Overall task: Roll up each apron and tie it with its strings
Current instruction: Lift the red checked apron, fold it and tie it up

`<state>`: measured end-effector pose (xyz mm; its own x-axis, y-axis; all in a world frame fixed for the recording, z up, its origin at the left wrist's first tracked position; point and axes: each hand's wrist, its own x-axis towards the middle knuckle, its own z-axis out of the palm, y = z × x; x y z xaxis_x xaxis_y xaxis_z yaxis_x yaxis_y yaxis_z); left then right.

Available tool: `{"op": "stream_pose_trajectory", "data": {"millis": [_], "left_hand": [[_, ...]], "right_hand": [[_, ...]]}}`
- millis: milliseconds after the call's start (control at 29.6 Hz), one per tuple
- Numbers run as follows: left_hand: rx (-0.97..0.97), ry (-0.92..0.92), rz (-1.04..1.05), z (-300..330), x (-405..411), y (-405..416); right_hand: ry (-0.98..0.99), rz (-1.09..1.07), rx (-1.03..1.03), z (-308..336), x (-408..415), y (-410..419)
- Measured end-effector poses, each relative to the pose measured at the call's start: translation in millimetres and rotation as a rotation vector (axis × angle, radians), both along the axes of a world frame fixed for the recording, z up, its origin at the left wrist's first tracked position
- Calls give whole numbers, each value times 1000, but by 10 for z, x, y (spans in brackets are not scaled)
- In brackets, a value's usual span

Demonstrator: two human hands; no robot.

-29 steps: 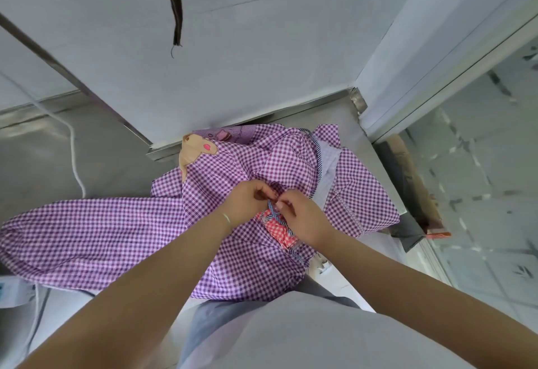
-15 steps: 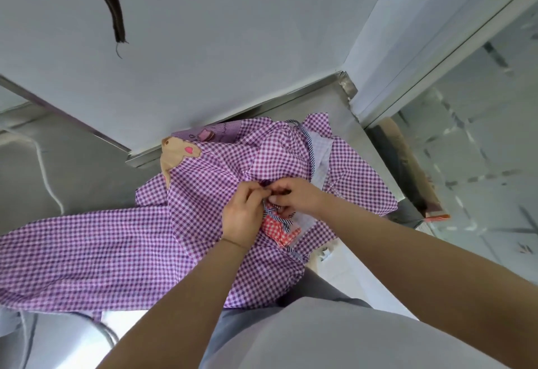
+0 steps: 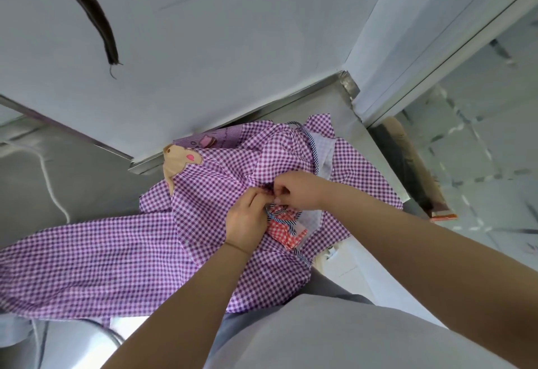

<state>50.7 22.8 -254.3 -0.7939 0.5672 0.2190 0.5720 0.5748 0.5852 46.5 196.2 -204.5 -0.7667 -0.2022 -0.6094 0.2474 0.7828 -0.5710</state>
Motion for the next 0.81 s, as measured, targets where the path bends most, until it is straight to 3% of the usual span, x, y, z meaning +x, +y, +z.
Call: {"op": "stream_pose_trajectory", "data": {"millis": [101, 270, 338, 406, 676, 811], "left_hand": [[13, -45, 5, 11, -3, -3], [21, -91, -1, 92, 5, -9], [24, -112, -21, 117, 21, -33], [18, -140, -64, 126, 40, -79], [-49, -58, -294, 206, 3, -175], [-125, -100, -416, 237, -100, -85]], "right_hand": [[-40, -25, -12, 28, 112, -25], [-72, -585, -197, -119, 385, -112], [-49, -829, -208, -226, 448, -157], [-26, -927, -161, -312, 466, -181], [52, -681, 153, -369, 320, -247], [82, -630, 189, -387, 300, -254]]}}
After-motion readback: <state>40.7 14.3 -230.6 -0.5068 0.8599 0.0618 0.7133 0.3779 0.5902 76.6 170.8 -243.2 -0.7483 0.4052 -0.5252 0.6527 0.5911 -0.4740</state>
